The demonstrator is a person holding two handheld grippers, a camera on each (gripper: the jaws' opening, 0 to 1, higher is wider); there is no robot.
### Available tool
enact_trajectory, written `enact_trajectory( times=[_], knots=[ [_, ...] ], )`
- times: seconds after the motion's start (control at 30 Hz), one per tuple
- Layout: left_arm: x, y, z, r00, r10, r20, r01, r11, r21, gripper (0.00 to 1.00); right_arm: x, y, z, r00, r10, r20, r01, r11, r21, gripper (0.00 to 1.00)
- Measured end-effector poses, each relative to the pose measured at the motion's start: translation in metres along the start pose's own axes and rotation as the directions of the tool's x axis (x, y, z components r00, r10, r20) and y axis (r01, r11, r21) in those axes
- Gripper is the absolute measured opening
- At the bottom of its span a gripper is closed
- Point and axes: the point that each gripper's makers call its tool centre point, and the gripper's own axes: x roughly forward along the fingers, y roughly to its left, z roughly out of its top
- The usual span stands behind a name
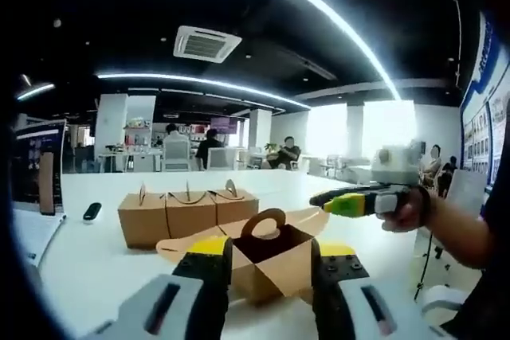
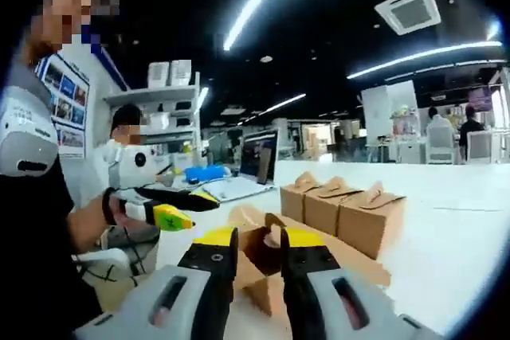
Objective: Pick up one paper box from the group, open the paper box, and remove the item inside
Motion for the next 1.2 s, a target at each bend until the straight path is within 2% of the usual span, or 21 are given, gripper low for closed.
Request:
enact_trajectory(
  times=[0.1,0.17,0.2,0.33,0.43,0.5,0.57,0.63,0.73,0.83,0.9,0.93,1.13,1.17,1.2],
  knots=[
    [0.014,0.009,0.003,1.0,-0.014,-0.007,0.014,1.0,-0.014,0.41,-0.014,-0.018,0.005,0.997,-0.065,0.029,0.064,0.998,0.016,0.22],
    [0.022,0.007,-0.007,0.994,-0.051,-0.092,0.048,0.998,-0.034,0.41,-0.015,-0.021,0.01,0.997,-0.074,0.02,0.074,0.997,-0.008,0.22],
    [0.024,0.007,-0.008,0.993,-0.054,-0.108,0.05,0.998,-0.036,0.41,-0.016,-0.025,0.014,0.996,-0.089,0.011,0.09,0.995,-0.052,0.22],
    [0.029,0.005,-0.007,0.995,-0.056,-0.079,0.054,0.998,-0.024,0.41,-0.015,-0.027,0.016,0.995,-0.095,-0.01,0.093,0.991,-0.099,0.22],
    [0.034,0.005,-0.012,0.994,-0.057,-0.094,0.055,0.998,-0.032,0.41,-0.011,-0.032,0.007,0.991,-0.109,-0.079,0.094,0.98,-0.177,0.22],
    [0.037,0.007,-0.012,0.993,-0.054,-0.1,0.052,0.998,-0.024,0.41,-0.006,-0.033,0.003,0.987,-0.112,-0.111,0.085,0.971,-0.224,0.22],
    [0.04,0.011,-0.004,0.996,-0.053,-0.069,0.051,0.998,-0.039,0.41,0.001,-0.032,0.003,0.984,-0.112,-0.141,0.069,0.958,-0.28,0.22],
    [0.044,0.016,-0.002,0.997,-0.043,-0.063,0.04,0.998,-0.05,0.41,0.01,-0.028,0.003,0.979,-0.097,-0.177,0.031,0.938,-0.344,0.23],
    [0.05,0.024,-0.009,0.995,-0.022,-0.1,0.015,0.998,-0.063,0.41,0.026,-0.023,-0.003,0.961,-0.076,-0.267,-0.056,0.889,-0.455,0.28],
    [0.051,0.021,-0.027,0.981,-0.052,-0.189,0.031,0.993,-0.111,0.41,0.039,-0.022,-0.015,0.933,-0.068,-0.353,-0.128,0.855,-0.502,0.32],
    [0.054,0.023,-0.03,0.98,-0.05,-0.193,0.031,0.995,-0.098,0.4,0.045,-0.022,-0.02,0.923,-0.068,-0.379,-0.157,0.833,-0.531,0.36],
    [0.054,0.023,-0.034,0.978,-0.049,-0.204,0.034,0.996,-0.078,0.4,0.052,-0.021,-0.026,0.91,-0.07,-0.409,-0.189,0.808,-0.558,0.38],
    [0.055,0.021,-0.033,0.981,-0.082,-0.179,0.069,0.995,-0.078,0.4,0.067,-0.019,-0.041,0.877,-0.07,-0.475,-0.255,0.77,-0.584,0.34],
    [0.055,0.021,-0.033,0.98,-0.086,-0.177,0.074,0.994,-0.078,0.4,0.068,-0.019,-0.044,0.87,-0.063,-0.488,-0.269,0.77,-0.579,0.33],
    [0.056,0.02,-0.033,0.98,-0.094,-0.176,0.081,0.994,-0.078,0.4,0.068,-0.018,-0.047,0.864,-0.051,-0.501,-0.278,0.782,-0.558,0.32]
  ],
)
